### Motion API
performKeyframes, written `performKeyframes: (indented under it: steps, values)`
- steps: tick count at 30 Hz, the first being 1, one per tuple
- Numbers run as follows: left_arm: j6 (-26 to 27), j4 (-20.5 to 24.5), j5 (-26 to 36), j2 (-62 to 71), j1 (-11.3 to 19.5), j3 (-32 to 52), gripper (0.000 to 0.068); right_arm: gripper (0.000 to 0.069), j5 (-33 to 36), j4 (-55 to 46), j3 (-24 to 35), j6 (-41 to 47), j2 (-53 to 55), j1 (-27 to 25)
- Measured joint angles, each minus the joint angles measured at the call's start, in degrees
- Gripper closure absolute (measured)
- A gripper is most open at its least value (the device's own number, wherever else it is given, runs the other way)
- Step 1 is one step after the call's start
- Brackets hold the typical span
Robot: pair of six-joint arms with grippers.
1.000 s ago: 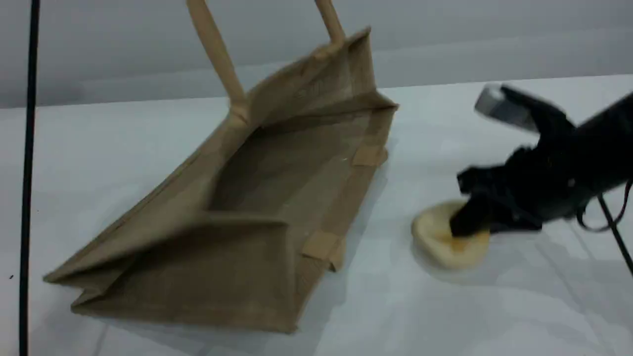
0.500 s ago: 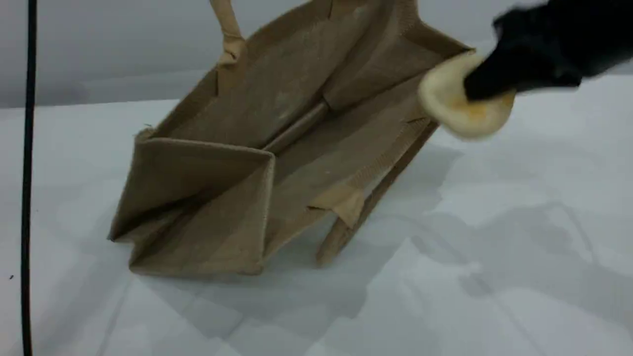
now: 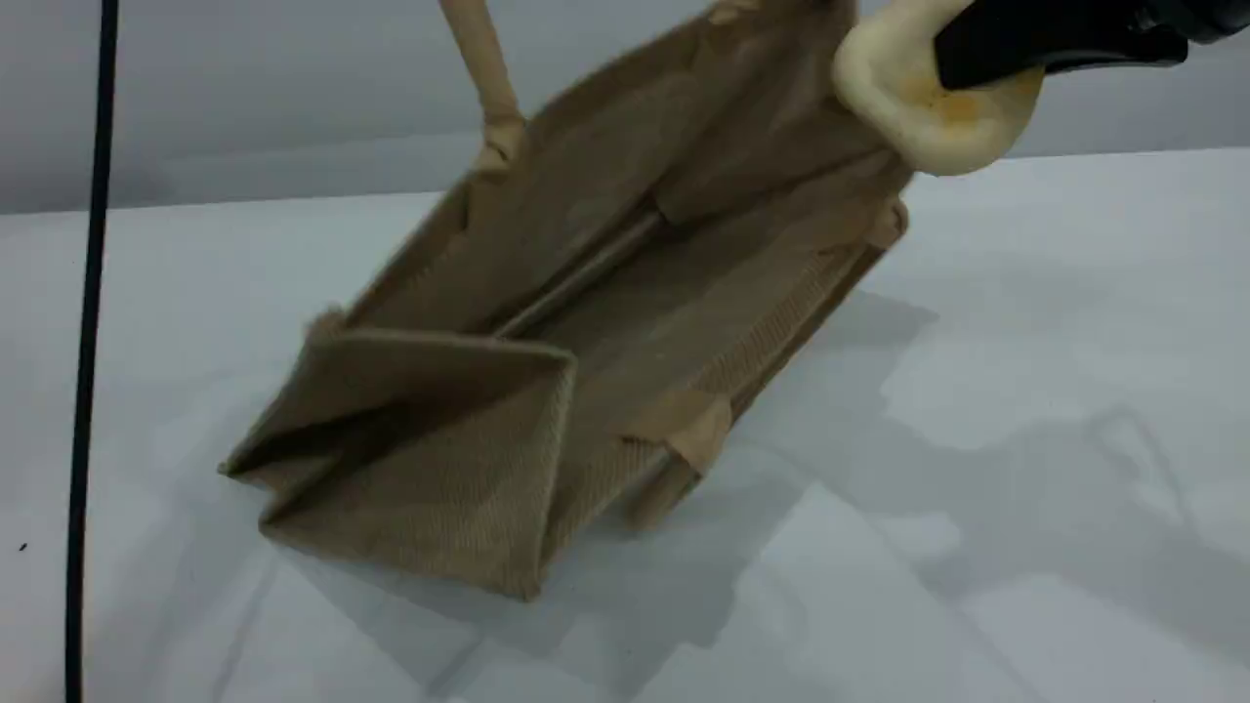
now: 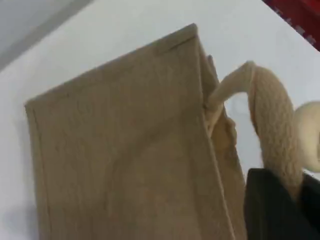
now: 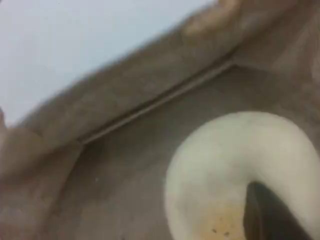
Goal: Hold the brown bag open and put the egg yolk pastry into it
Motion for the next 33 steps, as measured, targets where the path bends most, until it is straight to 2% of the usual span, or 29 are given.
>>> performKeyframes:
  steps: [10, 16, 23, 28, 33]
  values:
    - [-0.32, -0.04, 0.2, -2.98, -0.31, 1.99, 0.0598, 0.0652, 0.73, 0.8, 0.0, 0.0, 0.0, 0.0]
    - [-0.32, 0.22, 0.38, -4.1, -0.31, 1.99, 0.0598, 0.0652, 7.4, 4.83, 0.0, -0.06, 0.33, 0.0]
    - [-0.32, 0.22, 0.38, -4.14, -0.31, 1.94, 0.0598, 0.0652, 9.78, 7.17, -0.05, -0.81, 3.59, 1.69]
    - [-0.33, 0.22, 0.38, -4.14, -0.31, 1.94, 0.0598, 0.0652, 5.57, 9.85, -0.05, -3.67, 5.72, 8.02]
    - [-0.33, 0.22, 0.33, -4.14, -0.31, 1.94, 0.0598, 0.0652, -2.18, 17.65, -0.11, -9.05, 8.15, 13.35]
